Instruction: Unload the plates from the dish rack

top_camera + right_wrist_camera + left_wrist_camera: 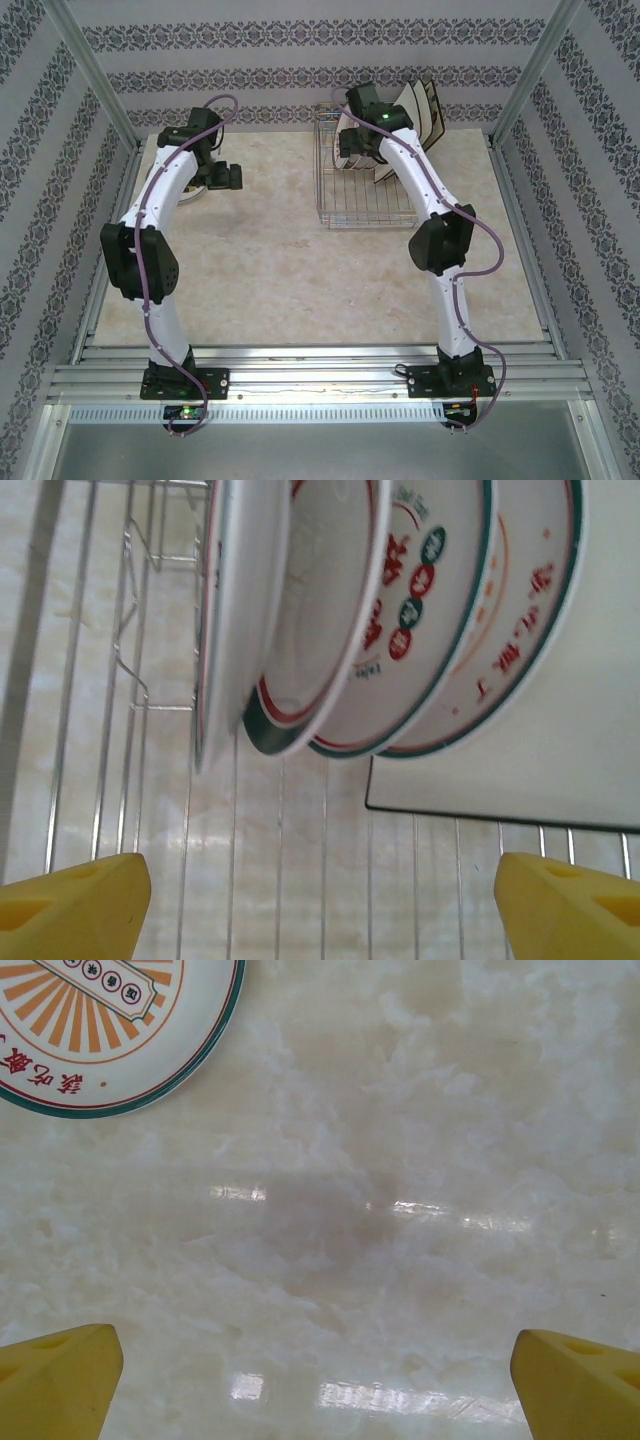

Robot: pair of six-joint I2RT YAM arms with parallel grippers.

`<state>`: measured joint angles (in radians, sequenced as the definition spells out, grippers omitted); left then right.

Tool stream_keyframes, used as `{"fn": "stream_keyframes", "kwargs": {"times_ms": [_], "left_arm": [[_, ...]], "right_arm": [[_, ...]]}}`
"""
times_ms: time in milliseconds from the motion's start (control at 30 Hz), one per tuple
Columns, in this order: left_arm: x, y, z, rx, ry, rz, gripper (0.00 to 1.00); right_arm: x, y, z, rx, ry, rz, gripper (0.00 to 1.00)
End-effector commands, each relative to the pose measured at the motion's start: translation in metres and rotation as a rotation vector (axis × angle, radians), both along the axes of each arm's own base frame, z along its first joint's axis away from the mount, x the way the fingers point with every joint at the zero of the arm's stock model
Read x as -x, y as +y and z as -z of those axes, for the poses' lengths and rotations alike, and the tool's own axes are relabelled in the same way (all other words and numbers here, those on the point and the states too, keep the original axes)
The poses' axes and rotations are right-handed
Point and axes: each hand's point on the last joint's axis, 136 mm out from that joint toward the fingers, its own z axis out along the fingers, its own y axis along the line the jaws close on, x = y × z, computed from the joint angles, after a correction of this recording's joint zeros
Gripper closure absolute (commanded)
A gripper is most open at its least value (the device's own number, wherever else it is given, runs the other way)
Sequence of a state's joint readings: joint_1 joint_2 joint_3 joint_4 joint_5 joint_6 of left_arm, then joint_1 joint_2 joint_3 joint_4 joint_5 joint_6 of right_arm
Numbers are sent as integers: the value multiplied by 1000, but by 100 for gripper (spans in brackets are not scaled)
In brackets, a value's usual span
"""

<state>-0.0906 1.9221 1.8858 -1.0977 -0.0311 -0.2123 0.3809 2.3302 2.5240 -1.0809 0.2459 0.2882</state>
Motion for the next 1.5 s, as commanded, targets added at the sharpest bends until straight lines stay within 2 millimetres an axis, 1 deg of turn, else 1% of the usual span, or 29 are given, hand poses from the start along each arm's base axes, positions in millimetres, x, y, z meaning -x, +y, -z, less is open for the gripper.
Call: {"fn": "stream_keyframes", "kwargs": {"times_ms": [0, 100, 300, 467, 567, 667, 800, 933, 1067, 1233, 1333, 1367, 1400, 1467], "left_arm": [[4, 0, 1, -28, 34, 24, 0], [3, -5, 5, -5, 36, 35, 0], [4, -3, 11, -14, 45, 34, 0], [4, -4, 12, -9, 45, 40, 0], [4, -6, 14, -4, 47, 42, 0], [5, -5, 16, -6, 50, 42, 0], [5, -4, 16, -15, 50, 39, 0], [6, 4, 15, -55, 54, 20, 0], [7, 3, 15, -49, 56, 21, 0], [6, 1, 13, -43, 49, 24, 0], [5, 0, 12, -34, 45, 28, 0], [6, 0, 13, -32, 45, 27, 0], [6, 0, 13, -34, 47, 27, 0], [6, 0, 13, -37, 47, 27, 0]], "right_arm": [[-15, 18, -14, -34, -82, -9, 17], [-26, 23, -9, -36, -103, -12, 27], [-43, 25, 4, -14, -129, -7, 37], [-54, 24, 10, 13, -157, 0, 46], [-60, 21, 14, 17, -170, 13, 49], [-65, 23, 19, 8, -178, 17, 53], [-71, 21, 24, 3, -192, 48, 62], [-77, 19, 24, -8, -217, 82, 65], [-81, 22, 26, -28, -230, 89, 68], [-84, 23, 35, -34, -226, 98, 69], [-86, 20, 39, -33, -223, 115, 70], [-86, 19, 40, -32, -223, 121, 72], [-86, 20, 40, -32, -226, 122, 77], [-86, 21, 40, -36, -225, 121, 78]]}}
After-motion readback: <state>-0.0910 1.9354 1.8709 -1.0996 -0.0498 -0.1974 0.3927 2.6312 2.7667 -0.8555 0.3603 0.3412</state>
